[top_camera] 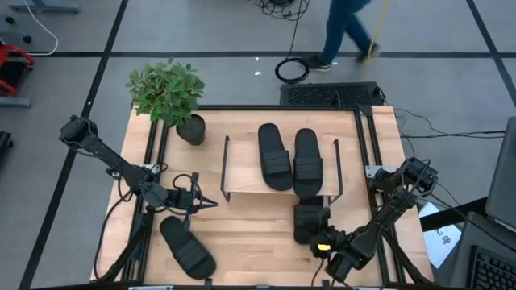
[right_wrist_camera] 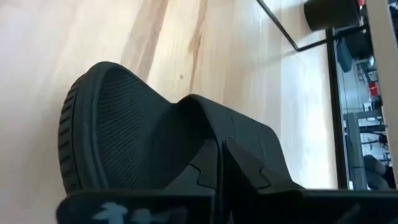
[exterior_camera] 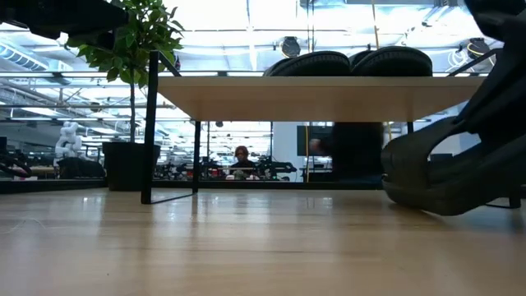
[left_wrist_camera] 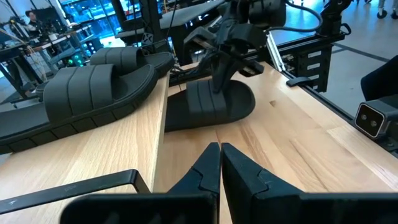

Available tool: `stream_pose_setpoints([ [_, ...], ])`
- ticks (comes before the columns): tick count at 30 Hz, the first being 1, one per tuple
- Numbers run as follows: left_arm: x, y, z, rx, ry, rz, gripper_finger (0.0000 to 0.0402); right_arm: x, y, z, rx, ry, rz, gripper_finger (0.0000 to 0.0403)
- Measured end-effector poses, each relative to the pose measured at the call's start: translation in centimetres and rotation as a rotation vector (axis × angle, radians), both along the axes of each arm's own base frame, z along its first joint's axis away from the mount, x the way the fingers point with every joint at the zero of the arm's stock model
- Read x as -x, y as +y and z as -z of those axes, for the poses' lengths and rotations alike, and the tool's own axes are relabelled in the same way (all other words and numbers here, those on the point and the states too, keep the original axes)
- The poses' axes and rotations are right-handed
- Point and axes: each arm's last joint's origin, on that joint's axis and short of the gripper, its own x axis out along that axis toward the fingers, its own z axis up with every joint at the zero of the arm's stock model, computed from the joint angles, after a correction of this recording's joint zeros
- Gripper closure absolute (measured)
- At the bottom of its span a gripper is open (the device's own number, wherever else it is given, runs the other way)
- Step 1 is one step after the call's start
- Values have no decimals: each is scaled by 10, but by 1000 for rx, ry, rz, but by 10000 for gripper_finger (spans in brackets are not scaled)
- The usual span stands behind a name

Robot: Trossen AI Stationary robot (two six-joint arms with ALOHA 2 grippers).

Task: Pick and place slides into the shelf
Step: Put the black slide under the shelf

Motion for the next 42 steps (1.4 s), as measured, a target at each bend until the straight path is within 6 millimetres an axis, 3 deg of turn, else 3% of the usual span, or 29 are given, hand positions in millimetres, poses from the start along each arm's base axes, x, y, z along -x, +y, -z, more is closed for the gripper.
stream_pose_setpoints([
  [9,0,0,0,0,0,0,385,10,-13,-1,54,-18,118,402],
  [21,0,0,0,-10,-1,2,385,15,-20,8,-12,-25,206,401],
  [33,0,0,0,-9,-2,2,385,0,6,11,-17,-88,-97,402],
  [42,0,0,0,-13,-2,3,385,14,28,6,-196,-133,-133,402],
])
